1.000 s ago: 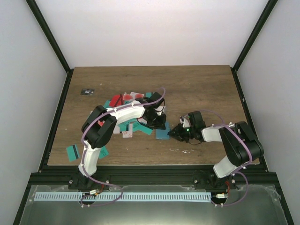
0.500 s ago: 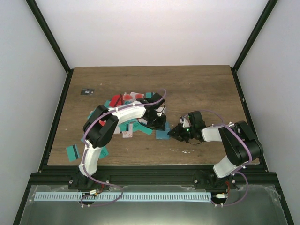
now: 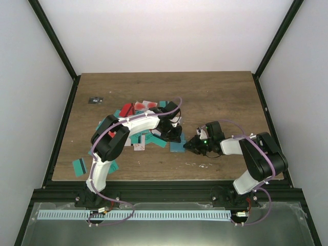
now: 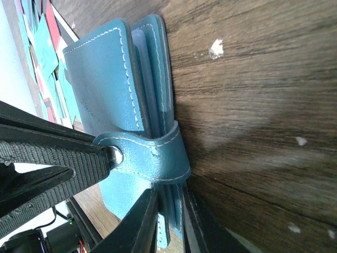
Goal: Put the credit cards into the card holder
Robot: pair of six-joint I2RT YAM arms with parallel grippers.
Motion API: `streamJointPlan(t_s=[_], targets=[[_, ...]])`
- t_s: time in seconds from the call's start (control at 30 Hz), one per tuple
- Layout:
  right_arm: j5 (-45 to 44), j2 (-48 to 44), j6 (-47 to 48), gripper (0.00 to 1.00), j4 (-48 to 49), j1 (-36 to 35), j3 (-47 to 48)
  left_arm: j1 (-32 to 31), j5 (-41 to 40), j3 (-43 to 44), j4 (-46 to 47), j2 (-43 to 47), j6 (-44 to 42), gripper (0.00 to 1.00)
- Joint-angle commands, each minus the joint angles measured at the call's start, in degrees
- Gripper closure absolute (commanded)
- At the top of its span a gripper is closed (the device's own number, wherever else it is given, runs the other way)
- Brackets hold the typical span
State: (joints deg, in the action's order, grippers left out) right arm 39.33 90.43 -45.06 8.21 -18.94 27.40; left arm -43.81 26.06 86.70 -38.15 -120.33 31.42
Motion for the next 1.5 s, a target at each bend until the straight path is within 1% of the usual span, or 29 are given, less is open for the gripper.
streamJointPlan(t_s=[0.0,0.37,1.0,1.3,1.47], targets=[[-9.57,3.78,0.36,0.84,-8.3,-0.32,-2.64,0.07,-1.8,0.42,0.36,0.27,-0.39,0.96],[-9.45,4.07,0.42,0.84,-8.36,-0.34,-2.68,0.12,-1.28,0.63,1.52,1.54,-0.5,0.96],[-9.42,4.44,0.66,0.84,-8.31,-0.47,-2.64,0.18,-7.43,1.33,-5.16,-2.23,-2.08,0.96],[-9.35,4.69,0.51,0.84,-8.29,-0.43,-2.65,1.25,-8.57,1.35,-8.24,-5.59,-2.6,0.96],[-9.4,4.88,0.42,0.84,-8.24,-0.55,-2.79,2.09,-7.74,-0.01,-8.94,-6.63,-2.33,0.96]])
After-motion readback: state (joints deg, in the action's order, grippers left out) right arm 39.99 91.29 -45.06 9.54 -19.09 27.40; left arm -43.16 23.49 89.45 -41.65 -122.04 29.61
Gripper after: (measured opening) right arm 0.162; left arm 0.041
